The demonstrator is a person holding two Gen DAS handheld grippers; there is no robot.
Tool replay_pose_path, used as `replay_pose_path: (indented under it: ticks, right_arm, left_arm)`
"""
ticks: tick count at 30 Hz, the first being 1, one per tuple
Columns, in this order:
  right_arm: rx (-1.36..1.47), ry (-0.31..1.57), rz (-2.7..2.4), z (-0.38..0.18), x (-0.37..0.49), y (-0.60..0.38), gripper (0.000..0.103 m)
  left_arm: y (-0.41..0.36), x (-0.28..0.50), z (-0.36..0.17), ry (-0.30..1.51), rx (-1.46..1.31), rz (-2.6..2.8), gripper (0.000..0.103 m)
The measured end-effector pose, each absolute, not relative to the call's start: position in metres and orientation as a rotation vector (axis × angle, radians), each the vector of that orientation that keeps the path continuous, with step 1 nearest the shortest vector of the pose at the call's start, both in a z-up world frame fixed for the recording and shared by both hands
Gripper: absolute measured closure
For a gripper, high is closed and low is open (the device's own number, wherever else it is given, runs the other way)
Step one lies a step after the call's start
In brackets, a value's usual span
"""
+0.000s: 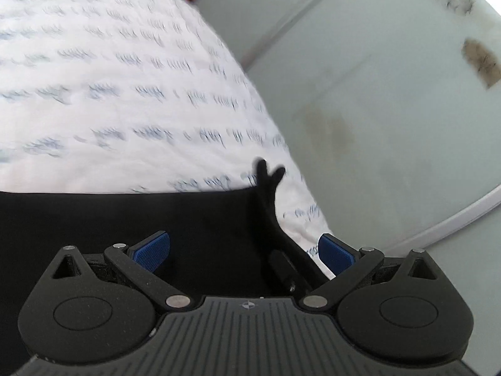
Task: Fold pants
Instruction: 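Grasp the pants edge with the left gripper while the right gripper releases and withdraws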
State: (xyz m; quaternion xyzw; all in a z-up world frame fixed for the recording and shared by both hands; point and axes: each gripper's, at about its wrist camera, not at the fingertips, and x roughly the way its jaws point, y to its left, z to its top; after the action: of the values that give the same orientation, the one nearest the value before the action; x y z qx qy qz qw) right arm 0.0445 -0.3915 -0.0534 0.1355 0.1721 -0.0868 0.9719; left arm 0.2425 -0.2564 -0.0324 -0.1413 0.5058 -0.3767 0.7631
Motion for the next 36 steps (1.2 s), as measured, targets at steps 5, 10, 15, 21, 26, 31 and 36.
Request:
replay_pose_path:
  ticks: [5, 10, 15, 21, 26, 31, 36]
  right_arm:
    - [0.309, 0.335, -0.155, -0.054, 0.042, -0.393, 0.095]
    - [0.238, 0.346, -0.125, -0.055, 0.046, -0.385, 0.094]
    - [0.132, 0.371, -0.093, -0.05, 0.048, -0.362, 0.093]
    - [0.155, 0.316, 0.092, -0.028, 0.024, -0.316, 0.064]
    - [0.201, 0.269, 0.333, -0.021, -0.01, -0.297, 0.013]
    - [0.193, 0.341, 0.331, -0.036, -0.005, -0.287, 0.013]
    - [0.278, 0.471, 0.265, -0.059, 0.016, -0.285, 0.013]
  left_arm:
    - [-0.296, 0.252, -0.064, 1.25, -0.439, -0.788, 0.003]
    - [-0.313, 0.253, -0.063, 1.228, -0.328, -0.759, 0.071]
    - [-0.292, 0.245, -0.053, 1.167, -0.244, -0.744, 0.097]
    - [-0.176, 0.24, -0.024, 1.133, -0.328, -0.713, 0.097]
    - [-0.027, 0.249, -0.019, 1.088, -0.297, -0.487, 0.098]
    - [0.066, 0.252, -0.053, 1.153, -0.402, -0.333, 0.097]
    - [0.079, 0.244, -0.073, 1.102, -0.496, -0.375, 0.096]
